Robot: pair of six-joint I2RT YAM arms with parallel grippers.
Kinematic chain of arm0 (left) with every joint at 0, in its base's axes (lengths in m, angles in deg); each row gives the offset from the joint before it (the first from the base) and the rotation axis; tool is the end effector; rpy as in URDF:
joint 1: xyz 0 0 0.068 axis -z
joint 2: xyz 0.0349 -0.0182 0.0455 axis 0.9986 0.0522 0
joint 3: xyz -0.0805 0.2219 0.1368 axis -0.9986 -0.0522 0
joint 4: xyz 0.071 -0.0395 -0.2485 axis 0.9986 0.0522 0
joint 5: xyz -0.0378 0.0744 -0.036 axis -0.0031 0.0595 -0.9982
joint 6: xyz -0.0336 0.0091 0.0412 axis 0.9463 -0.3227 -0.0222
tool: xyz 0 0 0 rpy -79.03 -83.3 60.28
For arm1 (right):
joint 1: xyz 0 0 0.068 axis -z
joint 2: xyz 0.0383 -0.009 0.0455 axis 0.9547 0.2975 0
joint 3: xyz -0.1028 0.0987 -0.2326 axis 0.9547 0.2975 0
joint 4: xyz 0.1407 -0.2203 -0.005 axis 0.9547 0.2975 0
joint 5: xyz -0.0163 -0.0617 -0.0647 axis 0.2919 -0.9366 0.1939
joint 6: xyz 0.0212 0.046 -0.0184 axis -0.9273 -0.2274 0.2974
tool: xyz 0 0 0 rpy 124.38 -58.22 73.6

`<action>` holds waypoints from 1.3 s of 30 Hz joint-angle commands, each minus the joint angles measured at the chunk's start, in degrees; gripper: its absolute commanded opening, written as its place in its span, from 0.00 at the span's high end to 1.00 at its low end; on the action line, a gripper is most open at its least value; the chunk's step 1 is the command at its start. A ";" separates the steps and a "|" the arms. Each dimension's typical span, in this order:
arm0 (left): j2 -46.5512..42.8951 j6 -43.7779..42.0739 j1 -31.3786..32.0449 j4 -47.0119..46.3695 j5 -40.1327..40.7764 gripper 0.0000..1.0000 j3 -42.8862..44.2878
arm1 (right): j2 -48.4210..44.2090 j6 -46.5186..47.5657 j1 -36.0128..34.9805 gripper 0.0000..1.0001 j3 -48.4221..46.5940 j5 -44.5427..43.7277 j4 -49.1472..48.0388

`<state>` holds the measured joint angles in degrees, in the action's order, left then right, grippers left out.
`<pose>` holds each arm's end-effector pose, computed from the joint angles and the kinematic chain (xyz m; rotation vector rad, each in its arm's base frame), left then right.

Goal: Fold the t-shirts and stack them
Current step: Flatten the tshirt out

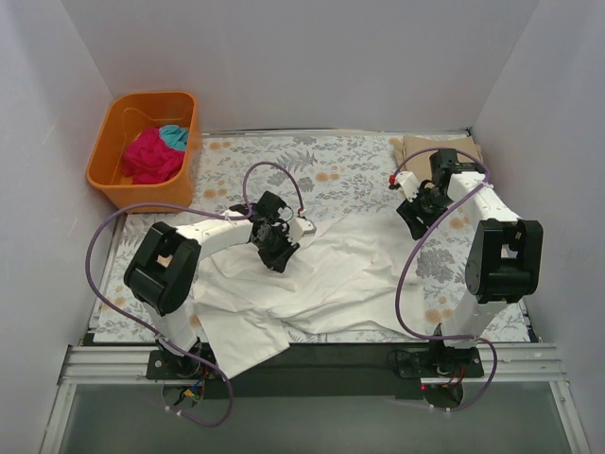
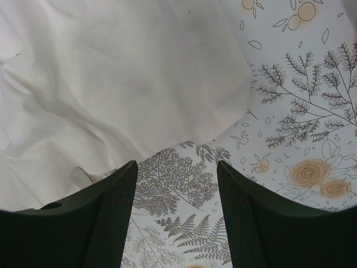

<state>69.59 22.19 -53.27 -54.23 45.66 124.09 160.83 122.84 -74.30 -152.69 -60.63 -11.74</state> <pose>0.2628 -0.1918 0.1605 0.6269 2.9045 -0.6998 0.3379 0.0167 0.2283 -1.2227 2.5439 0.1212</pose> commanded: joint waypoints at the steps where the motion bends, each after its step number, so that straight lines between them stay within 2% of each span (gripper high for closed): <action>1: -2.20 -0.49 -0.16 -0.49 -0.28 0.85 -1.11 | -1.57 0.49 0.11 0.44 -0.11 0.40 0.20; 2: -3.07 -0.58 -0.16 -0.05 -0.72 0.89 -0.59 | -1.49 0.49 0.11 0.44 -0.19 0.40 0.11; 3: -3.60 -0.76 -0.16 0.74 -1.25 0.99 -0.33 | -1.49 0.49 0.03 0.44 -0.19 0.40 0.20; 4: -4.13 -0.93 -0.16 1.44 -2.90 1.00 0.02 | -1.49 0.49 0.11 0.44 -0.19 0.32 0.11; 7: -7.11 -1.29 -0.07 4.17 -5.38 1.00 1.87 | -1.49 0.75 0.46 0.44 -0.72 0.14 0.20; 14: -13.80 -2.34 -0.60 7.77 -2.92 1.00 3.81 | -0.35 1.54 0.99 0.44 -2.91 -0.65 -0.06; 19: -13.63 -4.79 -0.69 11.20 -5.90 1.00 2.76 | 3.43 0.66 2.92 0.43 -6.60 -0.13 -0.24; 23: -13.27 -10.67 -0.69 15.50 -9.16 1.00 -0.30 | 3.79 0.49 2.92 0.43 -7.58 0.49 -0.06; 29: -12.67 -12.10 -0.51 9.99 -5.47 1.00 -5.42 | 2.91 0.57 2.92 0.43 -6.00 0.93 0.02; 32: -10.29 -10.95 -0.43 8.84 -5.47 0.85 -4.72 | 2.65 0.49 2.92 0.43 -5.47 0.93 0.11; 33: -9.85 -10.87 -0.51 8.75 -5.82 0.76 -4.28 | 2.56 0.57 2.92 0.43 -5.47 0.84 0.20; 37: -8.97 -11.57 -0.51 8.57 -7.49 0.67 -3.84 | 2.38 0.75 2.92 0.42 -5.38 0.05 0.20; 39: -8.62 -12.09 -0.34 10.14 -8.98 0.67 -3.58 | 2.38 0.93 2.92 0.42 -5.29 -0.21 0.20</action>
<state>61.35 11.57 -53.80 -44.11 39.54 118.67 164.70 123.28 -71.35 -157.89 -60.89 -11.89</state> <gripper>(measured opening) 0.329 0.574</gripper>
